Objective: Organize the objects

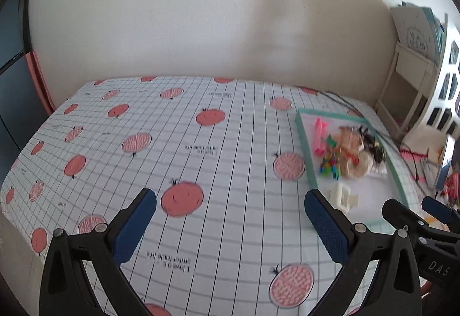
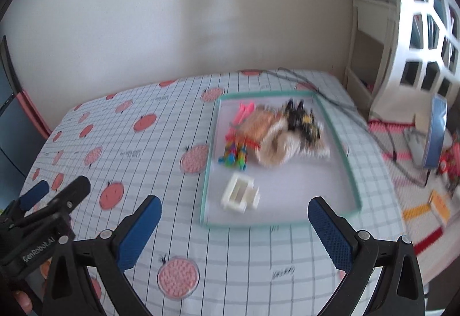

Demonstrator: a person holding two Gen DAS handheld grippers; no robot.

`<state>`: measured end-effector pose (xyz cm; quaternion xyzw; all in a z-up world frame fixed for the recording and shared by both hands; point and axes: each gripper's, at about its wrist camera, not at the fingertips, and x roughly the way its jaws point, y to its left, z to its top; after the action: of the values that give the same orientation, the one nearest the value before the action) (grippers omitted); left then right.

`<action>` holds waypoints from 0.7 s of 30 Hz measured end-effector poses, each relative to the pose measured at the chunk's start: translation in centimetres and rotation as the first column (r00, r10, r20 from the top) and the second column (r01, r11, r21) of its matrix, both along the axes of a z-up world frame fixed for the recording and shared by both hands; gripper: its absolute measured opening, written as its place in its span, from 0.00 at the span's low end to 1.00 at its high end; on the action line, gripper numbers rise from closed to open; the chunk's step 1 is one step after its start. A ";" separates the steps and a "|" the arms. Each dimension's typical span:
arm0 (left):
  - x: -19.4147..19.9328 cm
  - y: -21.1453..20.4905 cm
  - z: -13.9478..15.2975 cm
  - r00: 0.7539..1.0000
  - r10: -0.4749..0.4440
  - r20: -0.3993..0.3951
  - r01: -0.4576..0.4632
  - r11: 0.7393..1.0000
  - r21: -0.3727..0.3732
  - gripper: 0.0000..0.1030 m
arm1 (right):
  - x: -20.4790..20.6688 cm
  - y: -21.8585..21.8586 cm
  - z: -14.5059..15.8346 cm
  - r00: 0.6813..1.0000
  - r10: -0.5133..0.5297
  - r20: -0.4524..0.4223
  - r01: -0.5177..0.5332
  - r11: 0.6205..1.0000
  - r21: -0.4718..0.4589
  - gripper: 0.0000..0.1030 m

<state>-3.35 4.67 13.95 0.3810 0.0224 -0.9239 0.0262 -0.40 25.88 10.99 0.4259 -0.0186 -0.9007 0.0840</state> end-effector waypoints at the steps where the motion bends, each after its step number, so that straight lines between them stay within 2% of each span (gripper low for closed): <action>1: 0.6 0.0 -0.5 1.000 -0.002 0.000 0.002 1.000 -0.007 1.00 | 0.5 0.1 -0.7 1.000 0.004 0.010 -0.004 1.000 -0.001 1.00; 6: 3.0 0.6 -3.3 1.000 -0.010 0.017 0.011 0.999 -0.044 1.00 | 2.2 0.9 -3.8 0.999 -0.015 0.046 0.014 1.000 0.025 1.00; 10: 4.2 1.1 -5.7 0.998 -0.045 0.047 0.047 0.998 -0.042 1.00 | 3.0 2.0 -5.8 0.996 -0.023 0.087 0.022 1.000 0.003 1.00; 13: 4.4 1.1 -7.1 0.996 -0.045 0.076 0.049 0.998 -0.047 1.00 | 3.5 2.4 -7.0 0.994 -0.045 0.102 0.042 0.999 0.030 1.00; 17: 4.1 0.9 -7.9 0.995 -0.026 0.095 0.029 0.999 -0.034 1.00 | 3.8 1.9 -8.5 0.991 -0.035 0.125 0.029 0.999 0.044 1.00; 21: 3.7 0.9 -8.9 0.993 -0.026 0.119 0.033 0.998 -0.053 1.00 | 3.7 1.0 -9.4 0.992 -0.020 0.126 0.010 0.997 0.078 1.00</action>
<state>0.40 5.60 5.09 0.4344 -0.0102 -0.9003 0.0242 3.26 26.91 1.62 0.4850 0.0076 -0.8725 0.0594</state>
